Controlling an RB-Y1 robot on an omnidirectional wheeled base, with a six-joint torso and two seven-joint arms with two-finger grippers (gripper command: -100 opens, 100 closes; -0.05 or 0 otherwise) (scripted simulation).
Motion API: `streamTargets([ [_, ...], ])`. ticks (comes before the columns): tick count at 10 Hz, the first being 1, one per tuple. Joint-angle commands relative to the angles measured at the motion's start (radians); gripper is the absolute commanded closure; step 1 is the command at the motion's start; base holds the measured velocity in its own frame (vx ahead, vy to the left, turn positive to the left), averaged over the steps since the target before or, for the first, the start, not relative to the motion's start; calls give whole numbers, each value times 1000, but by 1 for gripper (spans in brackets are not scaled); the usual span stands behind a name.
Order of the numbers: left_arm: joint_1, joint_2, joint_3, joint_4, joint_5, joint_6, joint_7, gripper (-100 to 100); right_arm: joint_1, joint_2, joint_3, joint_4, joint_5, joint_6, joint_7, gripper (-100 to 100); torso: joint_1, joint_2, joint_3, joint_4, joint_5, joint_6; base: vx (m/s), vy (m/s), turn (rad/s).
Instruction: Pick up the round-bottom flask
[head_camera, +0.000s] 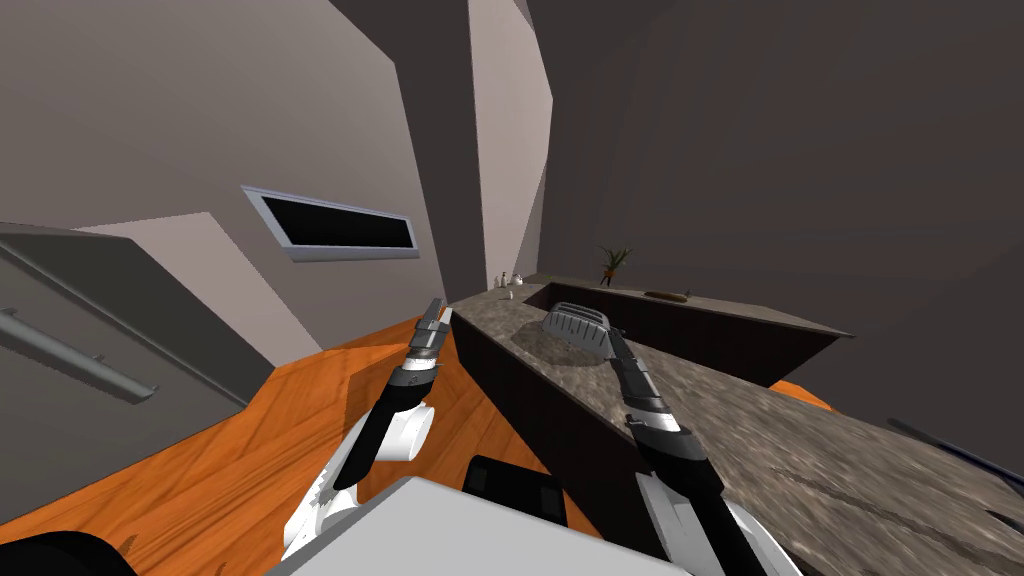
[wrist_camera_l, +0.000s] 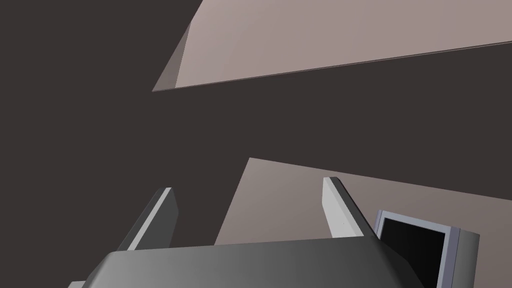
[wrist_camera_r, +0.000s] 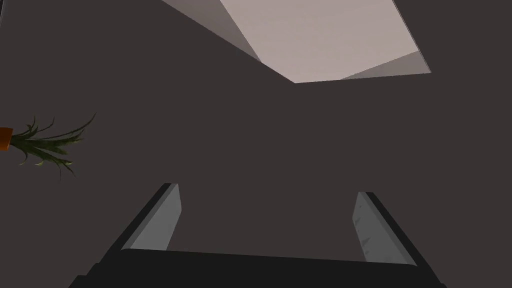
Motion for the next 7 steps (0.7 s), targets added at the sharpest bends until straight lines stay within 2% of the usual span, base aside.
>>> streamTargets([
  [1, 0, 0, 0, 0, 0, 0, 0, 0, -23, -30, -6, 46, 36, 24, 41, -100, 0, 0, 0, 0, 0, 0, -6, 130, -51],
  [6, 0, 0, 0, 0, 0, 0, 0, 0, -97, -127, -31, 191, 161, 108, 174, -100, 3, -1, 0, 0, 1, 0, -5, 159, -64],
  [7, 0, 0, 0, 0, 0, 0, 0, 0, -97, -127, -31, 193, 161, 108, 174, -100, 2, 1, 0, 0, 1, 0, -18, 98, -30],
])
